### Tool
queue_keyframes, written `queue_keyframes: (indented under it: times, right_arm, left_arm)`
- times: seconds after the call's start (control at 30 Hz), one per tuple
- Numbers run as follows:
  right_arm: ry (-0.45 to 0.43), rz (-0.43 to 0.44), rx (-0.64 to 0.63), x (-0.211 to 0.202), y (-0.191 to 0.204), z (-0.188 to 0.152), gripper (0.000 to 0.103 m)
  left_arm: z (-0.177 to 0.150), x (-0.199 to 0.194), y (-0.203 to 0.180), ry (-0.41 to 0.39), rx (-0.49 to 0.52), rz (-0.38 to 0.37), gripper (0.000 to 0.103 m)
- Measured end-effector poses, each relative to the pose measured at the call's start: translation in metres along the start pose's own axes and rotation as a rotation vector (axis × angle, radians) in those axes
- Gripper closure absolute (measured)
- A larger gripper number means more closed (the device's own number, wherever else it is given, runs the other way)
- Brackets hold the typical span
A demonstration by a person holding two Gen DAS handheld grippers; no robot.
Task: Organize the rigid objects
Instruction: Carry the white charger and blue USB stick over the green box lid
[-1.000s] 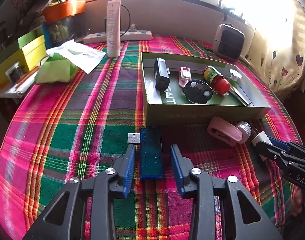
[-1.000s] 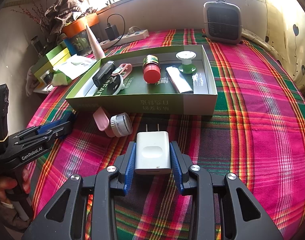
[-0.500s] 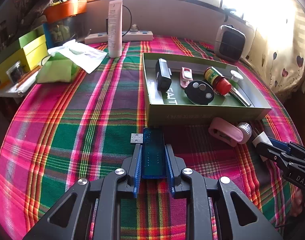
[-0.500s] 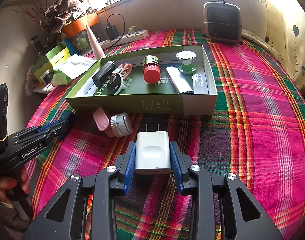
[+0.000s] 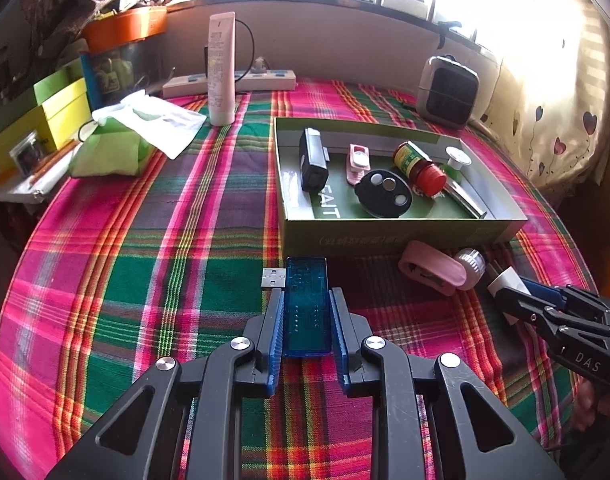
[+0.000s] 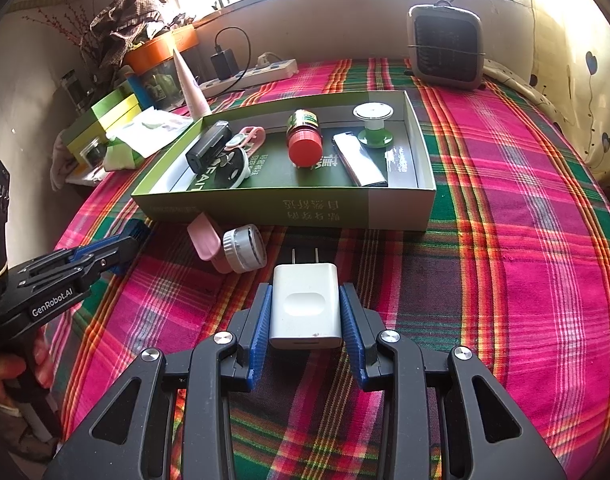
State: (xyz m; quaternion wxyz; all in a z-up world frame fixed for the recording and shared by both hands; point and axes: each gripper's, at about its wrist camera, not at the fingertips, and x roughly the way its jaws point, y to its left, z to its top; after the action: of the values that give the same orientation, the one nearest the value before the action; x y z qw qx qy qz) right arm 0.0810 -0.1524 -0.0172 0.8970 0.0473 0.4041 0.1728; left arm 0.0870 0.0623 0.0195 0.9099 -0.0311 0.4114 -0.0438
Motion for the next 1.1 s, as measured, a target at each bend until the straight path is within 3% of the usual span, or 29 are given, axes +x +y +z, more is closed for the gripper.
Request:
queue_keyframes:
  times: [0.6, 1.1]
  right_arm:
    - [-0.069, 0.015, -0.015, -0.027, 0.007, 0.005, 0.068]
    - [-0.085, 0.022, -0.062, -0.022, 0.013, 0.046, 0.068]
  left_arm:
    - [0.016, -0.033, -0.002, -0.079, 0.015, -0.07, 0.082]
    - [0.054, -0.016, -0.01, -0.068, 0.029, -0.154, 0.082]
